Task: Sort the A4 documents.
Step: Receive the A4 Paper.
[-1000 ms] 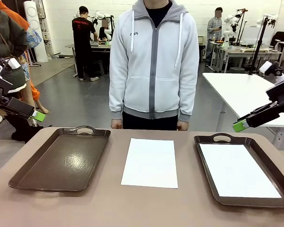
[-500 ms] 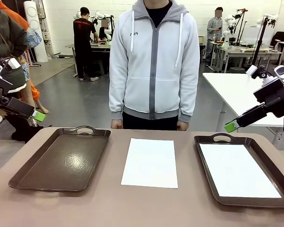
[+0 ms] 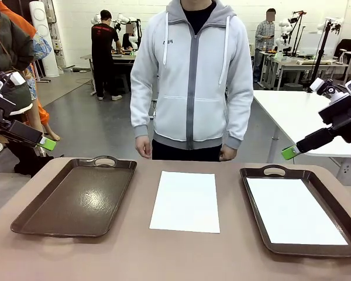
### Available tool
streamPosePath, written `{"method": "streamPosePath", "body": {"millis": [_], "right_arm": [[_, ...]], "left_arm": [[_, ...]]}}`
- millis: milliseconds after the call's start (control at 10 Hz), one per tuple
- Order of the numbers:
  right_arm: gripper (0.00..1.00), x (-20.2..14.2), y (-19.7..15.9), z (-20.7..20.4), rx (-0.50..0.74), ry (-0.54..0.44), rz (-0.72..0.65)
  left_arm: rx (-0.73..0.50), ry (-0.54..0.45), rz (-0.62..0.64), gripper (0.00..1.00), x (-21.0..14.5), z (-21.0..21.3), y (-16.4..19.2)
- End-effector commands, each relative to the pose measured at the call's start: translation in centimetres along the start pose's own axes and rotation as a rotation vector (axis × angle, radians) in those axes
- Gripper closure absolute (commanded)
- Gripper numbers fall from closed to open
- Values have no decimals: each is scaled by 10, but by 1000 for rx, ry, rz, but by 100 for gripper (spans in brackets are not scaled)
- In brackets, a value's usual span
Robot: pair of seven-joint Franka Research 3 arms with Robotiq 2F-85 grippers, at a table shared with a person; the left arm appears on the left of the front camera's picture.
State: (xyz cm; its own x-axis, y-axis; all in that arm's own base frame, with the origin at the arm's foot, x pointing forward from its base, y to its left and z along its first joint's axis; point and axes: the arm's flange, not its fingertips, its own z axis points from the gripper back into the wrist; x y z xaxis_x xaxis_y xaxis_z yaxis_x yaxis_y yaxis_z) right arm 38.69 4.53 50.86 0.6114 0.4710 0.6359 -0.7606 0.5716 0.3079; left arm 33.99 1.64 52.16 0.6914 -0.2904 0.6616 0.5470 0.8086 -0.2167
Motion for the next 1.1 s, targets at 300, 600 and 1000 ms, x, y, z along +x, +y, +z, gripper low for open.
{"method": "streamPosePath", "body": {"millis": [300, 600, 1000], "right_arm": [[0, 1, 2, -2, 4, 3, 9], [0, 1, 2, -2, 4, 3, 9], [0, 1, 2, -2, 4, 3, 9]], "left_arm": [[-12, -4, 3, 0, 0, 0, 1], [-12, -4, 3, 0, 0, 0, 1], [-12, -4, 3, 0, 0, 0, 1]]}}
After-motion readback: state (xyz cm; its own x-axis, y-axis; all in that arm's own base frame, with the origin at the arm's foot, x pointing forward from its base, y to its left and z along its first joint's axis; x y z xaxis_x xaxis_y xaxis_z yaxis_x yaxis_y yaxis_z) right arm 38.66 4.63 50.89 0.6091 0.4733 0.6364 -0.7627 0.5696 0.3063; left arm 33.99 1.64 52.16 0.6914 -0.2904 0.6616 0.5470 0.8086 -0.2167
